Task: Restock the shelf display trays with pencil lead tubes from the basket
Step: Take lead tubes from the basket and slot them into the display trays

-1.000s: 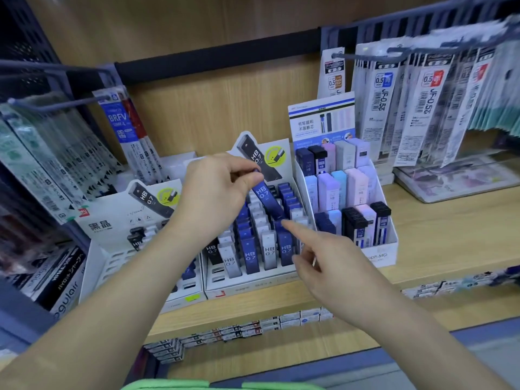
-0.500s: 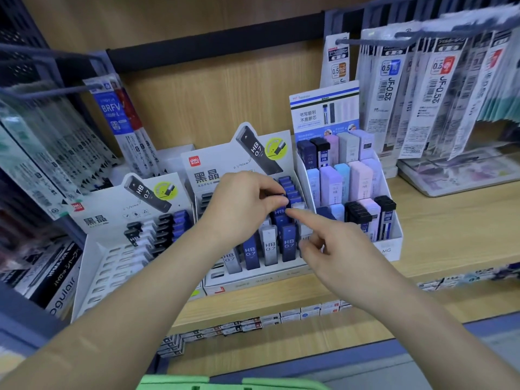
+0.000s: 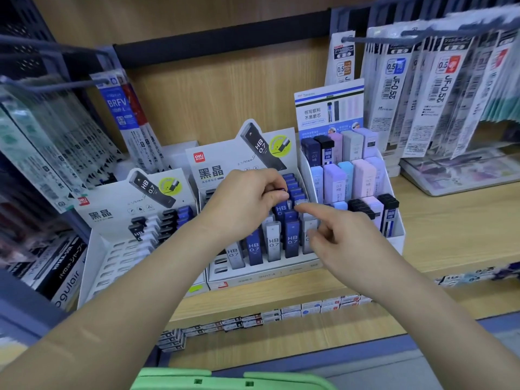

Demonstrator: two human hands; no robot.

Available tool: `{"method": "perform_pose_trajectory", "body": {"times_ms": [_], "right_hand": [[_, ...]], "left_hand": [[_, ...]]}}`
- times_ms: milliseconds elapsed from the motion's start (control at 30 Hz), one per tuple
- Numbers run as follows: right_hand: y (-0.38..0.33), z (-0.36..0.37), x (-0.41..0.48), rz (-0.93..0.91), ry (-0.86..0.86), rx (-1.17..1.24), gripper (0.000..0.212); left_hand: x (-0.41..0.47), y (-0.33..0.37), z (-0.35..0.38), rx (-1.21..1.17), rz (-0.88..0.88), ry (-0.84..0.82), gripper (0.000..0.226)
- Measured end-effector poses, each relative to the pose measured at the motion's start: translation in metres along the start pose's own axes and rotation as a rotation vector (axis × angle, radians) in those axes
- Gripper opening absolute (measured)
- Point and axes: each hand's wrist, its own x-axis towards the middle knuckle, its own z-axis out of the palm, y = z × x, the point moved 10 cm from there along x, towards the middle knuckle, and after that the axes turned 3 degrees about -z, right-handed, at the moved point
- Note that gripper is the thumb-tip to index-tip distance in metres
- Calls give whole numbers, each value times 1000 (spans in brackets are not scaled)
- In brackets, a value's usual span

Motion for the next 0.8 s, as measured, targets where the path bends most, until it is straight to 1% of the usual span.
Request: {"method": "perform_pose_trajectory", "body": {"times_ms": [67,133,233,300,400,467,533,667,733,800], "right_hand": [[-1,0,-1,-7,8,10,51],[-4,0,-1,-24,25,34,50],[-14,-3,-2,-79,109,82,39],[-25,-2,-6,-123,158,113,29],[-48,14,-14,-212,135,66,21],[-61,35,-20,-269,28,-37,21],[-65,56,-25,-284,-88,-161,26],[-63,77,-29,-293,-193,-327,28],[-58,81,-29,-272,-221,-366,30],[-54,84,-28,-261,-238,-414,30]], "left_hand": [[-2,-3,-18,-112,-26,76,3],[-11,-7,-52,-197,-23,223,14],[-36,-24,-105,-309,-42,404,21],[-56,-39,-126,-352,-66,446,22],[-76,-59,-126,-267,-113,420,27],[-82,-70,-113,-216,-149,378,29],[-84,-75,-98,-159,-155,341,26],[-86,-77,-71,-53,-86,289,7],[-87,-77,-67,-10,-34,298,7],[-87,-79,-67,-16,-13,308,9]]}}
